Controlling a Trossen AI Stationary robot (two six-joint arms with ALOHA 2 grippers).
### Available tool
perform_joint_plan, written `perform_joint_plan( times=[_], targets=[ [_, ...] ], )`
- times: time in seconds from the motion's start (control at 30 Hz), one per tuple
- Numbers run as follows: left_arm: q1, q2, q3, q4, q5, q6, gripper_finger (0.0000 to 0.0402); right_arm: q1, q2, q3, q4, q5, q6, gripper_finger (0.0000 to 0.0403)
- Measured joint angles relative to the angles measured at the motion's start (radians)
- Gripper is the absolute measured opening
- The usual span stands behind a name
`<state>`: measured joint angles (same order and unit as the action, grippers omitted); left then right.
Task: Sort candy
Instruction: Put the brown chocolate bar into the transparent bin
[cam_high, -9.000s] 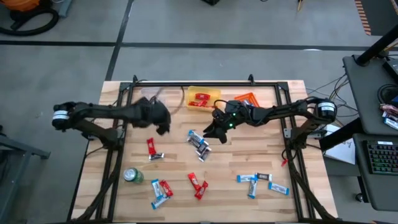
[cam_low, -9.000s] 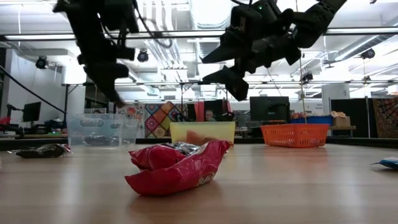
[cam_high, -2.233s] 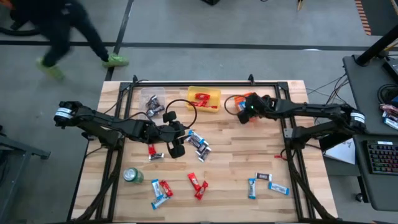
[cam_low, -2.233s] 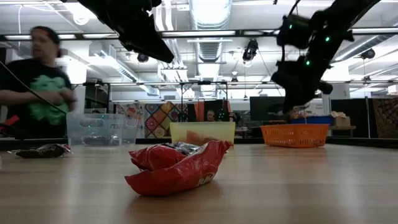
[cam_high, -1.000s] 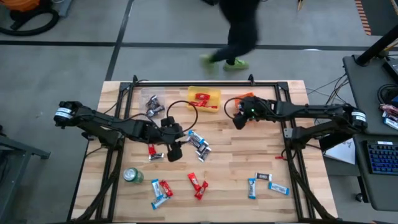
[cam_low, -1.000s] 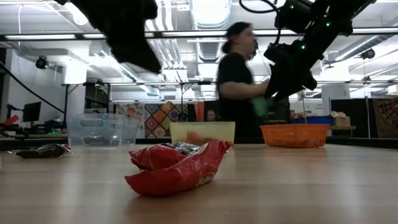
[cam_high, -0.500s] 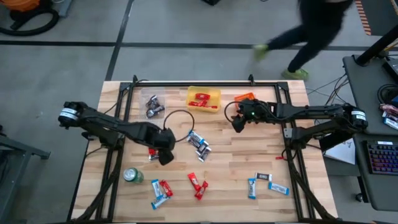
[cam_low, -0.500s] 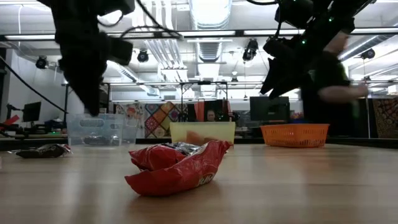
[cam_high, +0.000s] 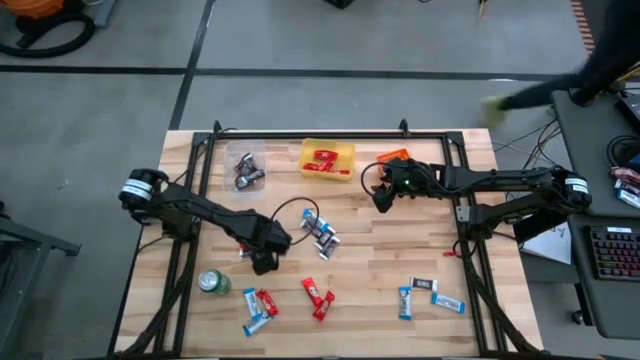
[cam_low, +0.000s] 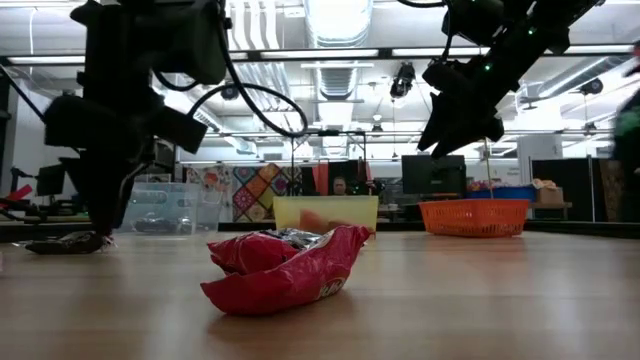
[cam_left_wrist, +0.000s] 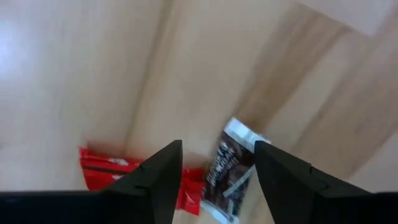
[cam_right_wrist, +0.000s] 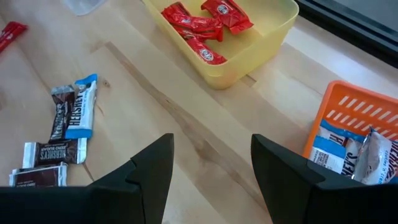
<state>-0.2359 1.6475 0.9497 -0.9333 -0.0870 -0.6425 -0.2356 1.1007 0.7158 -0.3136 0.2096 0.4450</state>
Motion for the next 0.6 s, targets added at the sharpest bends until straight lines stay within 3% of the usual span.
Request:
perform_joint_plan(
  times=[0.13, 0.6],
  targets=[
    [-0.023, -0.001, 0.006, -0.002, 0.037, 0.016, 0.0183, 0.000, 0.000, 0.000, 0.001, 0.000, 0.000, 0.0201],
    [-0.045, 0.018, -0.046, 0.050, 0.021, 0.053, 0.0183, 0.001, 0.000, 0.000, 0.002, 0.000, 0.000, 0.0201]
  ],
)
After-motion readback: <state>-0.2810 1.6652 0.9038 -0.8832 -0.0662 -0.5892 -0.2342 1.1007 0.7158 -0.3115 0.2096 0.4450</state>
